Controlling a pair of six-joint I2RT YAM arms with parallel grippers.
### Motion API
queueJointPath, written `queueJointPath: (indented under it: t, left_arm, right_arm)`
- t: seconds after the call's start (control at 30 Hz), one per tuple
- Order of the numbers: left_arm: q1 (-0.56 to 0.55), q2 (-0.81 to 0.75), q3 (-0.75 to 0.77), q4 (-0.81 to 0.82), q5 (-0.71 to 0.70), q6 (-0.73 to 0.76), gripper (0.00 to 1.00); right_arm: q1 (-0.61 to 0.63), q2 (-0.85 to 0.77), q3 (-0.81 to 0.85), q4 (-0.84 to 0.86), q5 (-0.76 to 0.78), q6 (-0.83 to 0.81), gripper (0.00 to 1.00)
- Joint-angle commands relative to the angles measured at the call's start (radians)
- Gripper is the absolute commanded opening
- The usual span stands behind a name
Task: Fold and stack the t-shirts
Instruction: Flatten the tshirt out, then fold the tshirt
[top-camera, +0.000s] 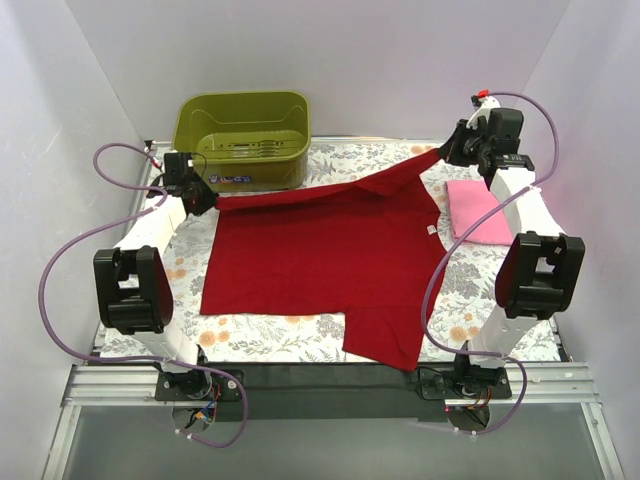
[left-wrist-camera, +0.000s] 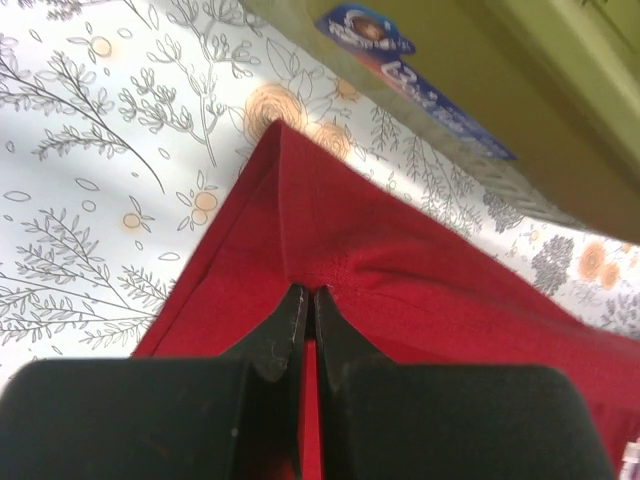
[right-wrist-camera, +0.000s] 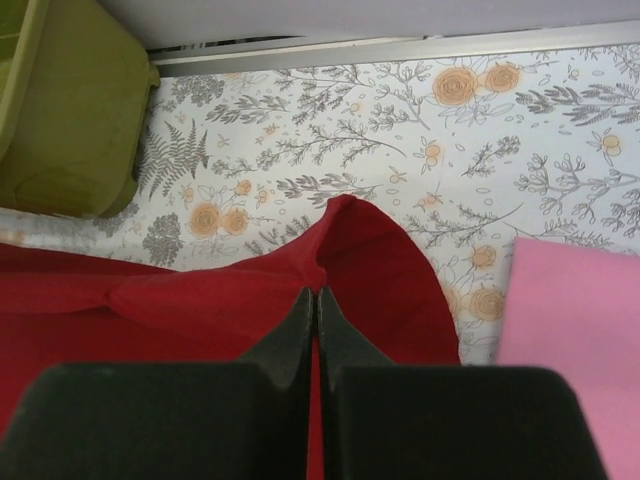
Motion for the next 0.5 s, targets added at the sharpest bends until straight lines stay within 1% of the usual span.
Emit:
queueJointPath:
  t: [0.0,0.13,0.17,0.47]
  left_arm:
    - [0.035,-0.011,0.076,0.0,0.027,-0.002,0.01]
    - [0.038,-0.017,0.092,-0.008,0.068,0.004,0.01]
    - [0.038,-0.019,0.09,-0.009,0.076,0.006,0.01]
    - [0.046,-0.03,0.031,-0.012,0.088,-0.006,0.01]
  right_arm:
    - [-0.003,-0.105,-0.032,-0.049,0.044,0.075,0.01]
    - [-0.001,-0.189,-0.101,-0.088,0.091,0.105,0.01]
    - [-0.001,-0.206,-0.139,-0.092,0.104,0.114,0.01]
    - [0.0,-0.344,-0.343,-0.155,0.113,0.2,0.01]
